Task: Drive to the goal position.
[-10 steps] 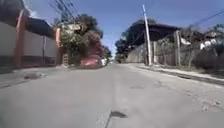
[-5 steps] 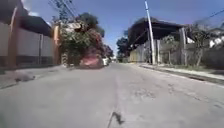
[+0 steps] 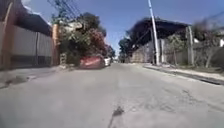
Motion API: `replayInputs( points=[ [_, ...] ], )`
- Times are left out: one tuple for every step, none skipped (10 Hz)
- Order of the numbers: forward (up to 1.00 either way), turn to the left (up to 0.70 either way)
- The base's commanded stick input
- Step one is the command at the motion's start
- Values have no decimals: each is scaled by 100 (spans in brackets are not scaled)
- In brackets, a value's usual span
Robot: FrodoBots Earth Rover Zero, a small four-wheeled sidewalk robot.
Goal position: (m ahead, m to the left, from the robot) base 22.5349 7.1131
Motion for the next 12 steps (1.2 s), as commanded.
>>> replayInputs(
  points=[
    [100,0],
    [100,0],
    [100,0],
    [100,0],
    [100,0],
    [100,0],
    [100,0],
    [100,0],
    [100,0],
    [100,0],
    [100,0],
    [100,0]
  ],
)
